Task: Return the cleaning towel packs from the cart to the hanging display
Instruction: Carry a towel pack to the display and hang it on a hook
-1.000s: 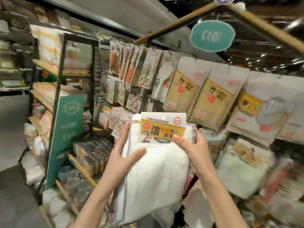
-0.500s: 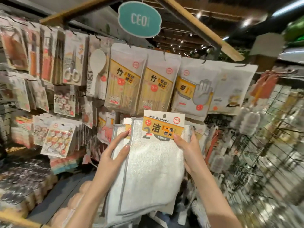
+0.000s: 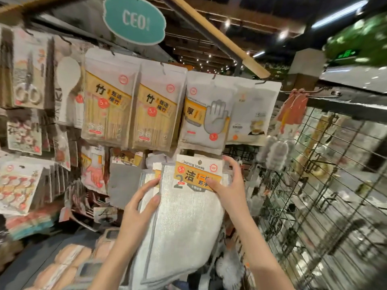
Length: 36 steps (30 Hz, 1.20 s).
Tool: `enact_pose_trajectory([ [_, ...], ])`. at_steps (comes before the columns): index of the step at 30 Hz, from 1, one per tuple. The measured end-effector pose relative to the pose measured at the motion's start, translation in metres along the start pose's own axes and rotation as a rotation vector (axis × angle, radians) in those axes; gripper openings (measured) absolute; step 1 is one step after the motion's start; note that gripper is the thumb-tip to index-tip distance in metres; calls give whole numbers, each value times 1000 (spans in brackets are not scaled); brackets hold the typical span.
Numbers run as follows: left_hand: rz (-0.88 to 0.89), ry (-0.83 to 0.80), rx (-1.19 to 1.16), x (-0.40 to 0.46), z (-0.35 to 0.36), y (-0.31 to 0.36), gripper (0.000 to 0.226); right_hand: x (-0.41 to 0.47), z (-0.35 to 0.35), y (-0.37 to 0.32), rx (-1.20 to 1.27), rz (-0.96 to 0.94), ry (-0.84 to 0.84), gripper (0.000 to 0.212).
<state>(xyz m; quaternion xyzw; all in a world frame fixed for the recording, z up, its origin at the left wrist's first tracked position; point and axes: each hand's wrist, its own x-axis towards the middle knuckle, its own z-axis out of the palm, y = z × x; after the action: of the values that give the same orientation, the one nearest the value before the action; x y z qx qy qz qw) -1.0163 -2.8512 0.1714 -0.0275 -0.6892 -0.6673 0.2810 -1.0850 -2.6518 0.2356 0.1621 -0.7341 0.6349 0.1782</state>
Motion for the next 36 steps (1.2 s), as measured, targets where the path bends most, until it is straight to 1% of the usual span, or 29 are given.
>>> enact_pose_trajectory([
  [4, 16, 45, 45, 5, 19, -10, 32, 11, -29, 27, 27, 26, -40, 56],
  [9, 53, 106, 106, 21, 19, -13, 33, 26, -43, 60, 63, 81, 5, 45],
  [11, 67, 119, 130, 28, 17, -15, 35, 35, -43, 69, 29, 102, 14, 46],
  [15, 49, 88, 162, 44, 13, -22, 35, 52, -34, 82, 8, 135, 34, 48],
  [19, 46, 84, 183, 58, 3, -25, 36, 68, -22, 91, -8, 133, 40, 55],
  [24, 45, 109, 191, 67, -7, -31, 38, 78, -21, 104, -34, 150, 81, 48],
  [30, 35, 115, 179, 72, -6, -36, 38, 89, -21, 109, -86, 163, 81, 49],
  [36, 42, 120, 180, 71, 1, -37, 40, 86, -20, 114, -80, 170, 98, 51],
])
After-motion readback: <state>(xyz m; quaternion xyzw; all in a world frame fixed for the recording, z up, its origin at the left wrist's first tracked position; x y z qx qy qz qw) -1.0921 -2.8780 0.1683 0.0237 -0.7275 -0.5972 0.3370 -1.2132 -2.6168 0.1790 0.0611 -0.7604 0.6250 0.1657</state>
